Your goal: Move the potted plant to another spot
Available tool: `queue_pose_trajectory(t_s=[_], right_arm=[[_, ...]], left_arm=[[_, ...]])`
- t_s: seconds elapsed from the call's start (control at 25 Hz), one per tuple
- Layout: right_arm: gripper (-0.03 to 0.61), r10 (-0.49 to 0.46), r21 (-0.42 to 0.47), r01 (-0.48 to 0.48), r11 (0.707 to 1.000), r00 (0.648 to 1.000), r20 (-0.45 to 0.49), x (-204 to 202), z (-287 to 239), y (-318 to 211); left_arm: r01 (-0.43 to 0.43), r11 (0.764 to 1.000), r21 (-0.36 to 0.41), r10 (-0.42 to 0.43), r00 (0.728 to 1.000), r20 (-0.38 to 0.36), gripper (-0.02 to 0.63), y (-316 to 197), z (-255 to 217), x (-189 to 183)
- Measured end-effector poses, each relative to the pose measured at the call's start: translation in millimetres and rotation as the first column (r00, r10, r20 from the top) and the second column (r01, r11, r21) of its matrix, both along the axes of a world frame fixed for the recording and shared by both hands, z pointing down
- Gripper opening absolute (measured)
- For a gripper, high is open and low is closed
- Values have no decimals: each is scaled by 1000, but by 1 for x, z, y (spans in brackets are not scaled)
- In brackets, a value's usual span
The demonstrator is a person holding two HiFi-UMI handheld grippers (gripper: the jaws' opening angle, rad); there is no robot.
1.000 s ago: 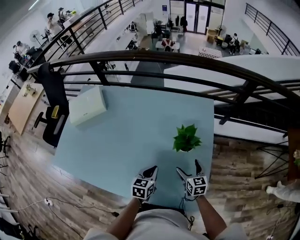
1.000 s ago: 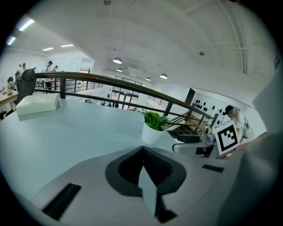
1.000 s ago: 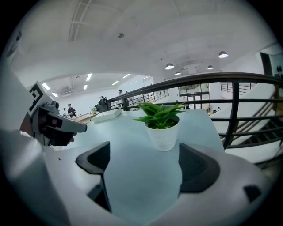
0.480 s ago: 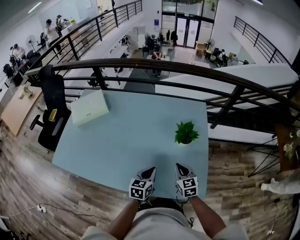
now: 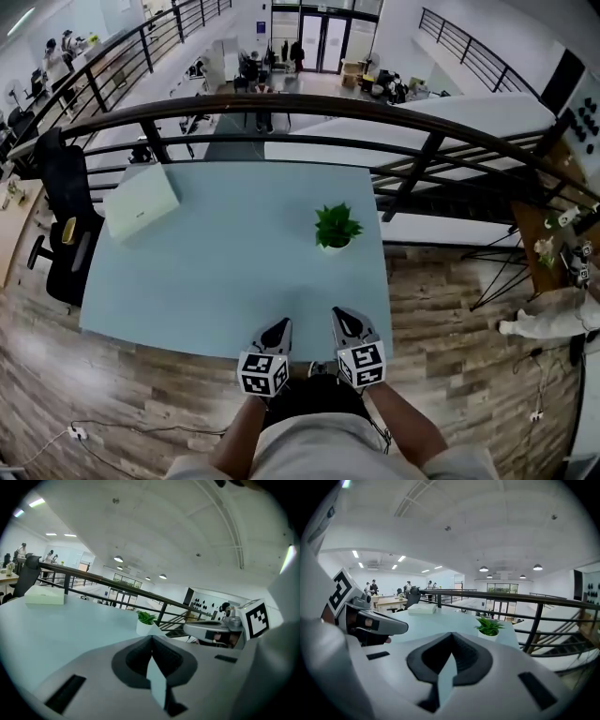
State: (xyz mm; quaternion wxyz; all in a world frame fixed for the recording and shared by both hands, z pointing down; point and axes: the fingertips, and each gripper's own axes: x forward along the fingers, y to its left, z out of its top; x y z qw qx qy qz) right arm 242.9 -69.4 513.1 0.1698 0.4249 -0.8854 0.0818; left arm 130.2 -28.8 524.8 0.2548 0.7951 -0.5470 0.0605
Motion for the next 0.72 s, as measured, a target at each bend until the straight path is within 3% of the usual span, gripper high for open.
queue_pose_trajectory(t_s=[0.52, 0.72], right_arm=[[3, -57, 160, 38, 986, 992, 112, 29, -79, 7], [3, -70, 175, 38, 984, 982, 178, 50, -95, 9]], left_arm=[[73, 986, 151, -83, 995, 63, 12, 13, -72, 35], [107, 977, 186, -130, 985, 115, 12, 14, -91, 47]])
